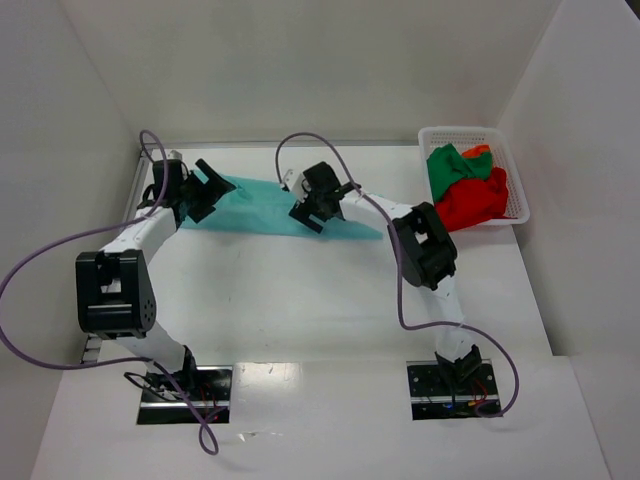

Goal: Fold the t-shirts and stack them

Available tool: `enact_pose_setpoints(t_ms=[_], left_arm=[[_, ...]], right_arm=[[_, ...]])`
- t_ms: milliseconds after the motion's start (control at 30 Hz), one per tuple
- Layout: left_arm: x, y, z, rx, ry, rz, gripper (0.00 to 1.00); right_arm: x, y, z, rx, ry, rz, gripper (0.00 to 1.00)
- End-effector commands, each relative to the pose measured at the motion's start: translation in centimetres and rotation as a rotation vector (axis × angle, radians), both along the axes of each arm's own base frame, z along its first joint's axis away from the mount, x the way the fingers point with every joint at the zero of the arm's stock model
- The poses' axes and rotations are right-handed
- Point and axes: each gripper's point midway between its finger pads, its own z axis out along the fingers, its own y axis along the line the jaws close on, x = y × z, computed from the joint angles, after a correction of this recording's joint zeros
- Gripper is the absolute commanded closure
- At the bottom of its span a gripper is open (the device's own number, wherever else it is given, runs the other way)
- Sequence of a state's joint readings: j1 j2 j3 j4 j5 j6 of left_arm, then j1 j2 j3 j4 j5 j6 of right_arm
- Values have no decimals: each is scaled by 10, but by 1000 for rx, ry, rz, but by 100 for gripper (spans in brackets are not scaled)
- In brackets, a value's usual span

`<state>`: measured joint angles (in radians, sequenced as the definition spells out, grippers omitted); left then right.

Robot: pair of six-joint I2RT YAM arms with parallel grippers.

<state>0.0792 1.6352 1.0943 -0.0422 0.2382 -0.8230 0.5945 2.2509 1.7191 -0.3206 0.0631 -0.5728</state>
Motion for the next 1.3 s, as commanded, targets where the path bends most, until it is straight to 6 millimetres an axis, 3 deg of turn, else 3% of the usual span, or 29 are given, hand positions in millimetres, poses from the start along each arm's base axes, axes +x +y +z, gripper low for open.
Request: enact_pose_setpoints(t_ms=[0,267,300,333,367,400,533,567,600,833,967,1133,1200,1267], left_arm=[[-5,3,26,1,-60,19,1],[-18,34,15,32,-16,141,1],[-18,34,14,32,-16,141,0],[-20,39,6,30,11,153,0],[-20,43,3,30,21,162,0],[-21,43,-6,28,48,161,0],[-17,45,-21,47,76,156,0],[-9,47,-16,48,62,156,0],[-8,47,-26,57,93,146,0],[-2,51,-42,82,131,135,0],[2,50,-57,97,162,128,0],[28,35,-48,108,120,95,1],[33,23,-52,109,132,69,1],[38,19,-51,111,127,71,1]], right_arm=[[-74,19,-32,-37,191,90,1],[-160,59,-20,102,332,195,1],[-168,70,-4,161,330,198,1],[-172,72,3,194,338,195,1],[-191,77,1,215,376,218,1],[-198,81,15,255,376,211,1],[-230,83,21,307,406,217,1],[-240,84,21,312,423,228,1],[-246,86,23,319,428,245,1],[-261,78,33,393,436,189,1],[-249,68,59,430,322,130,1],[-225,50,83,423,187,49,1],[-218,42,82,402,167,22,1],[-216,35,66,360,191,-4,1]])
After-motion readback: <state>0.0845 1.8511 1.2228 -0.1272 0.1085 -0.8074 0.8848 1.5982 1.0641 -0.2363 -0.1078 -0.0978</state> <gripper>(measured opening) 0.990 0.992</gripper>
